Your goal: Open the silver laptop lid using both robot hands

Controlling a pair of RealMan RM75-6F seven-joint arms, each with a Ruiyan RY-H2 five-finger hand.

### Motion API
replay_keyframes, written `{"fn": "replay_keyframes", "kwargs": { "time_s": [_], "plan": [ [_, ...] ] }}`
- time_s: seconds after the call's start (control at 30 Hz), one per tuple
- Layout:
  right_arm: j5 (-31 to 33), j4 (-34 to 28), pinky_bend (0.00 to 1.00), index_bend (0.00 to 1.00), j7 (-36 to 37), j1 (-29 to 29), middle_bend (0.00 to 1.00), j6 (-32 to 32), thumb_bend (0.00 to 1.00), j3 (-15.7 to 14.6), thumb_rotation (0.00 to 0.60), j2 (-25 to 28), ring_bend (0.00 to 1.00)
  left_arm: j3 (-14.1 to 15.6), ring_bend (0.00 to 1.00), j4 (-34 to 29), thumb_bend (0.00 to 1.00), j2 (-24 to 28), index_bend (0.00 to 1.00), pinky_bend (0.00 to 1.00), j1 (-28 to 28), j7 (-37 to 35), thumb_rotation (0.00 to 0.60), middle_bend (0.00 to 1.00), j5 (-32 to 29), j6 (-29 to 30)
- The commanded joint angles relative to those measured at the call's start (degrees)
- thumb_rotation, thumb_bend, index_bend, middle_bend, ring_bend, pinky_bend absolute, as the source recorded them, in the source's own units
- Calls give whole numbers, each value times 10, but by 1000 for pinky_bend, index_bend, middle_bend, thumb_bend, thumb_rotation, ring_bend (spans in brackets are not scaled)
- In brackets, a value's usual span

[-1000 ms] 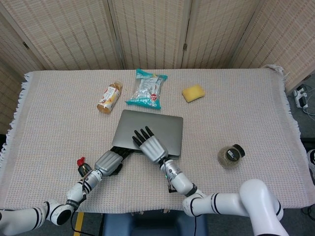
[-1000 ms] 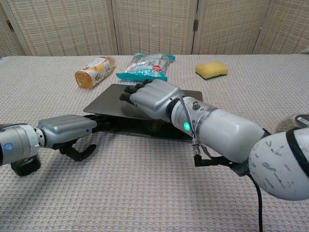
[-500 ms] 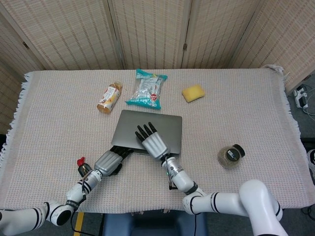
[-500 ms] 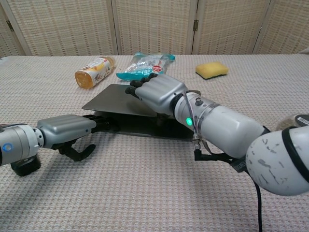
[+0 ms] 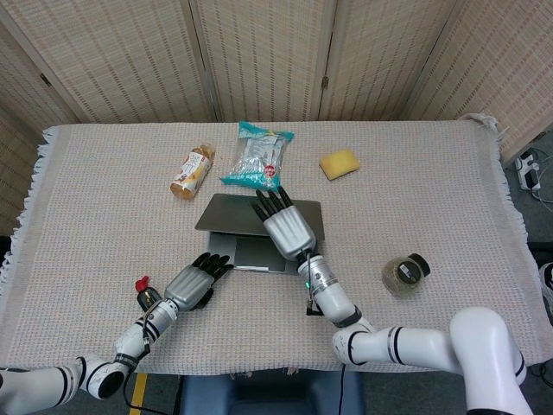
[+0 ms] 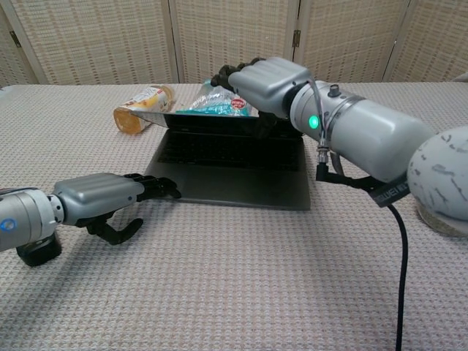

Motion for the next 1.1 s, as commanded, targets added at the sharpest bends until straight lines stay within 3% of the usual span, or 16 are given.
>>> {"fn": "replay_keyframes", "kwargs": {
  "time_s": [0.03,0.33,1.1],
  "plan": [
    [13,-4,0,0,4,3,0,-1,550,12,600,13,0,0,0,-2,735,1,66,0,-1,1,600,20,-1,0],
    [50,8,0,0,18,17,0,-16,550,34,600,36,0,-1,0,-6,735,0,67,0,-6,14,600,23,-8,-3],
    [159,127,0,0,21,84,0,-56,550,73,600,37,0,4,0,-13,736,3,72,0,-6,24,600,30,-14,3]
  ]
}}
